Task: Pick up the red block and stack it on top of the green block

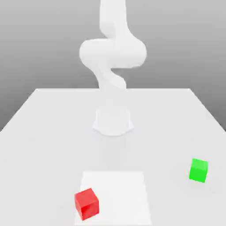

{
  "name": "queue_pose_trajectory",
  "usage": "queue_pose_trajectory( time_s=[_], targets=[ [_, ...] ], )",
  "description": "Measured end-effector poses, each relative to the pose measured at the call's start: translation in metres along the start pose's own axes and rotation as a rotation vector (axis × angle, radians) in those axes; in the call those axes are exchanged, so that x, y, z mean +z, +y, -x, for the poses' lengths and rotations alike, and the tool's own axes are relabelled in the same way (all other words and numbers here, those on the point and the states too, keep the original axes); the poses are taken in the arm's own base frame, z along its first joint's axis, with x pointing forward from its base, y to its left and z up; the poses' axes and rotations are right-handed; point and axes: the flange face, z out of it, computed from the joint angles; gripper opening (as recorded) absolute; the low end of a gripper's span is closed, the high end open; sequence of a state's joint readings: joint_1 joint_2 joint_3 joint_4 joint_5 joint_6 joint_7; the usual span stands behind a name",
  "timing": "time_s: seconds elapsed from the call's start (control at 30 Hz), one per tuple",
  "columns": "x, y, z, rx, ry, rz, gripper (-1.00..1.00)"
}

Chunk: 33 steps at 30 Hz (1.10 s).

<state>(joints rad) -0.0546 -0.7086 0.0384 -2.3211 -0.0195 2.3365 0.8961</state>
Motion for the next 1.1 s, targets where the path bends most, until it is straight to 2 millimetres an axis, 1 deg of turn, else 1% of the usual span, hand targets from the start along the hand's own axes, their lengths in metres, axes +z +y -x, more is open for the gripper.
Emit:
queue_pose_trajectory(
  time_s=[0.1, 0.23, 0.37, 0.5, 0.6, 0.67, 0.77, 0.83, 0.97, 1.0, 1.1],
  targets=[
    [0.066, 0.008, 0.002, 0.106, -0.018, 0.108, 0.00],
    [0.147, 0.032, 0.008, 0.243, -0.042, 0.238, 0.00],
    [0.221, 0.067, 0.021, 0.383, -0.069, 0.360, 0.00],
    [0.286, 0.111, 0.040, 0.527, -0.101, 0.473, 0.00],
    [0.328, 0.148, 0.059, 0.642, -0.126, 0.556, 0.00],
    [0.352, 0.174, 0.073, 0.723, -0.144, 0.609, 0.00],
    [0.383, 0.206, 0.102, 0.833, -0.181, 0.682, 0.00],
    [0.401, 0.223, 0.119, 0.883, -0.197, 0.712, 0.00],
    [0.438, 0.249, 0.142, 0.899, -0.201, 0.722, 0.00],
    [0.444, 0.254, 0.147, 0.899, -0.201, 0.723, -1.00],
    [0.444, 0.254, 0.147, 0.899, -0.201, 0.722, -1.00]
  ],
)
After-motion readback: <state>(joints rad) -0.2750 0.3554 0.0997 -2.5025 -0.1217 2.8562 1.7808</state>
